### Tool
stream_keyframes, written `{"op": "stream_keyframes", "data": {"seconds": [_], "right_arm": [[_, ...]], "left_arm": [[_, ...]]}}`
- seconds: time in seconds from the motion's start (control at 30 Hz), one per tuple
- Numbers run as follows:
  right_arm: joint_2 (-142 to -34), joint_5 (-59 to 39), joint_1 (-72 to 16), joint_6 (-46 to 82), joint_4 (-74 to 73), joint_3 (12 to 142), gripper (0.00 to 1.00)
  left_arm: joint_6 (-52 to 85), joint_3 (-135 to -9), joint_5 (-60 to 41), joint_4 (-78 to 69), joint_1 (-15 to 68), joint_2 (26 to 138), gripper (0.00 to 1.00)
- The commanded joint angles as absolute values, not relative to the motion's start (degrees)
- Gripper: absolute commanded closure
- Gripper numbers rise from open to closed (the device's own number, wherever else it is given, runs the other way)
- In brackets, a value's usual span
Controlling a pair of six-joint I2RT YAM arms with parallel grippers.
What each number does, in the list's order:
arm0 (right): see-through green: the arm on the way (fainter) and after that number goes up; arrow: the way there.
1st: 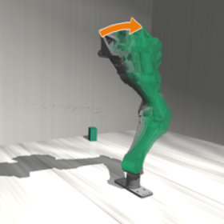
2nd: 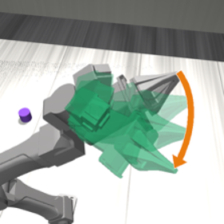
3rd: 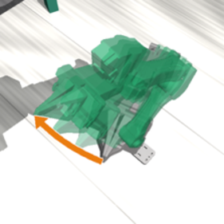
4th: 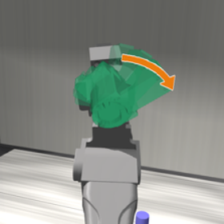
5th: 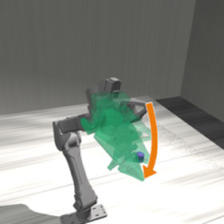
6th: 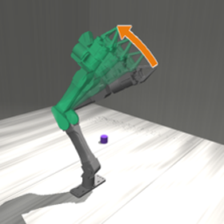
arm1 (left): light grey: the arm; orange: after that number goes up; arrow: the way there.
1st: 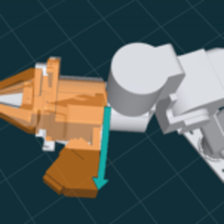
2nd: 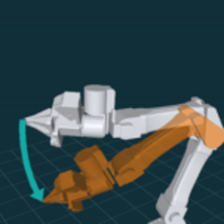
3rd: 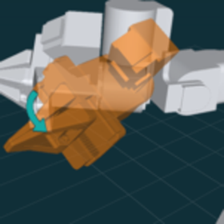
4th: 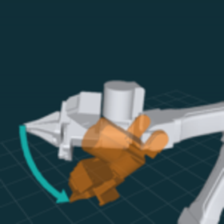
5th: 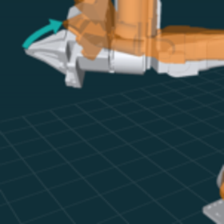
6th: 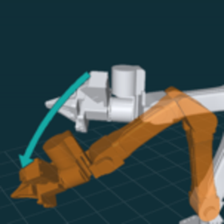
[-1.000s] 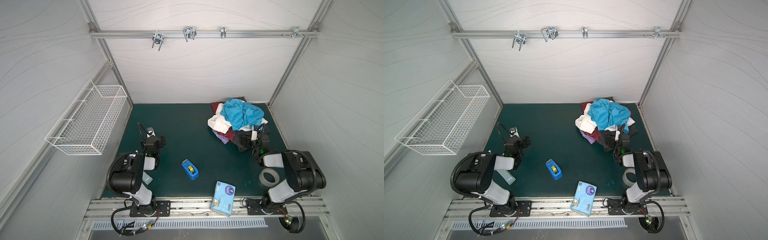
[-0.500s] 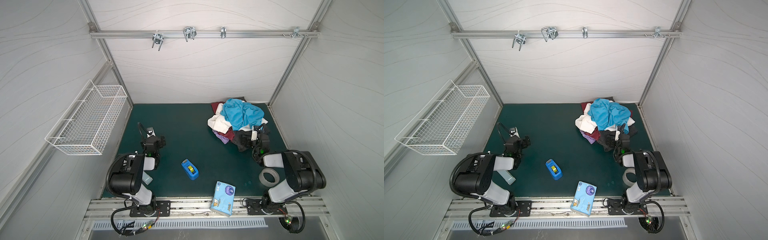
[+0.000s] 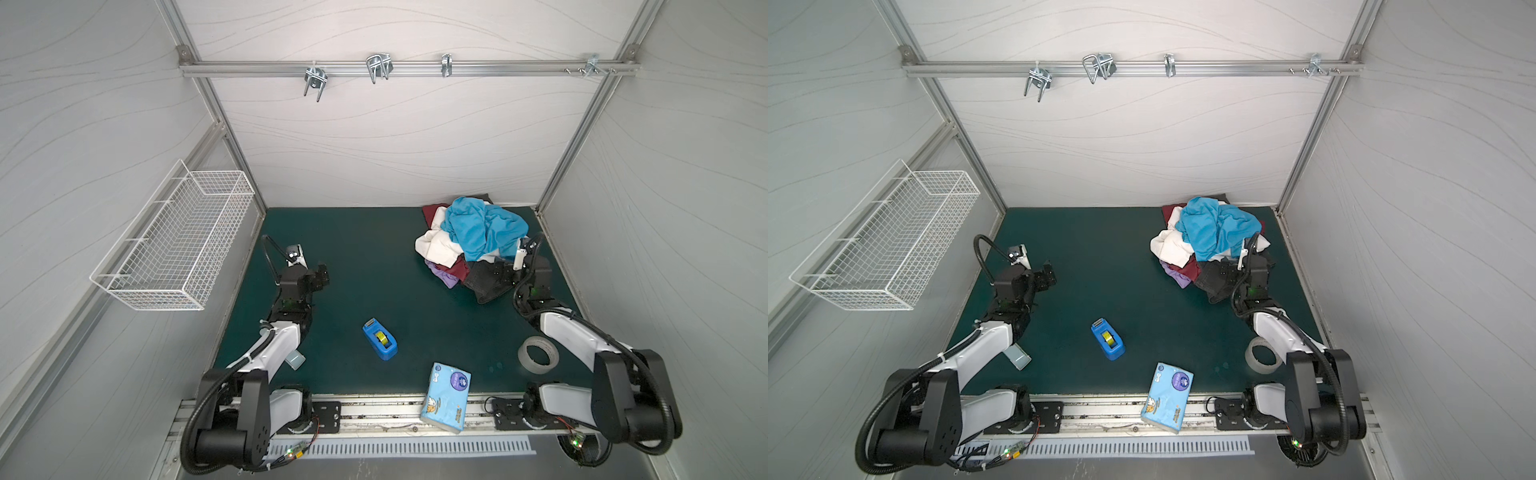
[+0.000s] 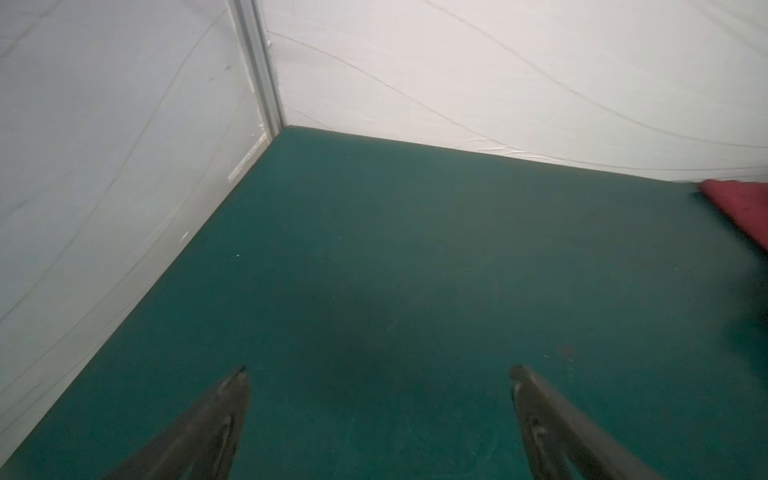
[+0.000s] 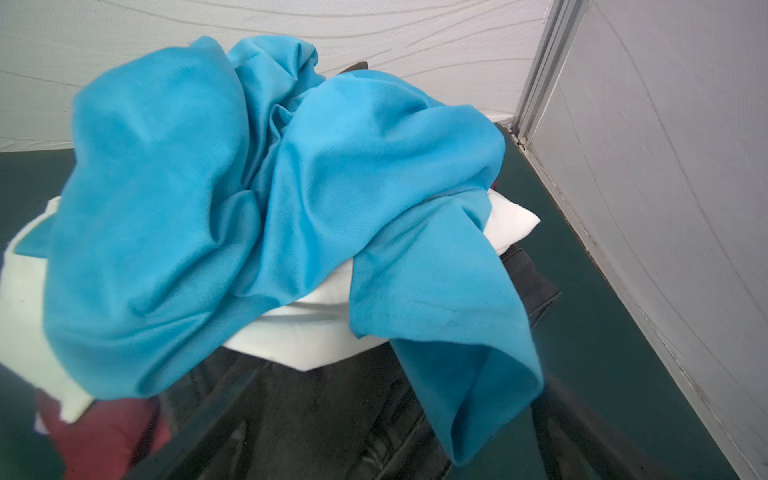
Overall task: Pick out a specific cloth from the pile
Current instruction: 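Raise the left arm to a hover while the right gripper reaches toward the clothes pile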
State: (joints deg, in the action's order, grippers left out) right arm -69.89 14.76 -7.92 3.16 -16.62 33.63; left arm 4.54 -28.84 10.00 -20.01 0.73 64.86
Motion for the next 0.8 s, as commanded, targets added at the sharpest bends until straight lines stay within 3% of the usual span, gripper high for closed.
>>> {"op": "stream_keyframes", "data": {"seconds": [0.0,0.13,0.27,0.43,0.63,0.77], "right_arm": [[-66.2,15.7,-8.6,5.2,0.2,38.8,0.01],[-64.7,15.4,-8.6,8.3,11.2,46.4,0.01],[-67.1,6.1,-7.4,9.4,19.3,54.3,0.01],[-73.5,-5.5,-7.8,9.2,28.8,64.9,0.01],[-79.2,0.4,-18.3,5.1,31.0,70.5,0.05],[-86.2,2.0,-23.7,2.9,33.5,75.7,0.16]], "left_arm": [[7.1,-35.7,-3.6,-7.3,0.4,58.7,0.01],[10.0,-41.2,-24.1,-0.4,0.4,54.8,0.01],[8.7,-44.3,-46.4,4.8,1.0,54.4,0.01],[6.3,-42.8,-54.7,3.0,4.1,55.4,0.01],[4.7,-43.3,-60.4,3.5,4.9,59.9,0.01],[3.4,-43.2,-61.5,4.0,5.2,61.7,0.01]]}}
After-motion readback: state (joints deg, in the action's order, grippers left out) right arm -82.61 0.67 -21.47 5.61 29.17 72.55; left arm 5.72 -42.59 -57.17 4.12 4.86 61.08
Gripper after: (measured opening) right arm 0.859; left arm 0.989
